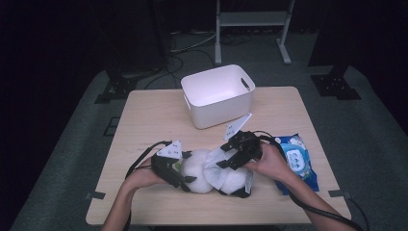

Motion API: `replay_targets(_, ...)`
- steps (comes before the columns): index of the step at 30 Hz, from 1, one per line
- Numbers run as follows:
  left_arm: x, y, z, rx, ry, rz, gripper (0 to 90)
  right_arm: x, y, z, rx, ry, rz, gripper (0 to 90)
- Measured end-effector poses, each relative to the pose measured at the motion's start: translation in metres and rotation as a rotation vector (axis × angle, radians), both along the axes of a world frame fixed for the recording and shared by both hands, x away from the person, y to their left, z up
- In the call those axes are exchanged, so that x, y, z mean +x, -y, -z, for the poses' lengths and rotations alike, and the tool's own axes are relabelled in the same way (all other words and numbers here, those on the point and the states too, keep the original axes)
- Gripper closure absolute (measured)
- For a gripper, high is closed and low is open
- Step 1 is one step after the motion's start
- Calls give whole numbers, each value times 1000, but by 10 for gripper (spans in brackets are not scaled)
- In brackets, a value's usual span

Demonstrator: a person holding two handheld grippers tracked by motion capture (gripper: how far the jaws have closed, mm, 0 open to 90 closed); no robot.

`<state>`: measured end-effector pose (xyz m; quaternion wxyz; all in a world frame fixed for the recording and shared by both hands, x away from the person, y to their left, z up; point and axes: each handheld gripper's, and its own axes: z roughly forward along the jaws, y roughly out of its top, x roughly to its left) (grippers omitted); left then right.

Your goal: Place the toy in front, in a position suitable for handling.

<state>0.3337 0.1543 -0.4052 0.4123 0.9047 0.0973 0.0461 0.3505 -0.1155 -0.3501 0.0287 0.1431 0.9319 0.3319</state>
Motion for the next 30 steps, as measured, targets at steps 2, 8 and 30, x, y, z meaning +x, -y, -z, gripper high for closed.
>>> replay_targets(2,-1,0,0,3,-4,5,151,2,5,3,2,-10,12,341)
replay_targets(8,-4,1,1,31,-18,34,152,-3,3,13,33,5,12,319)
replay_targets(30,2,2,5,-8,-74,27,132,-17,11,14,93,30,-114,825)
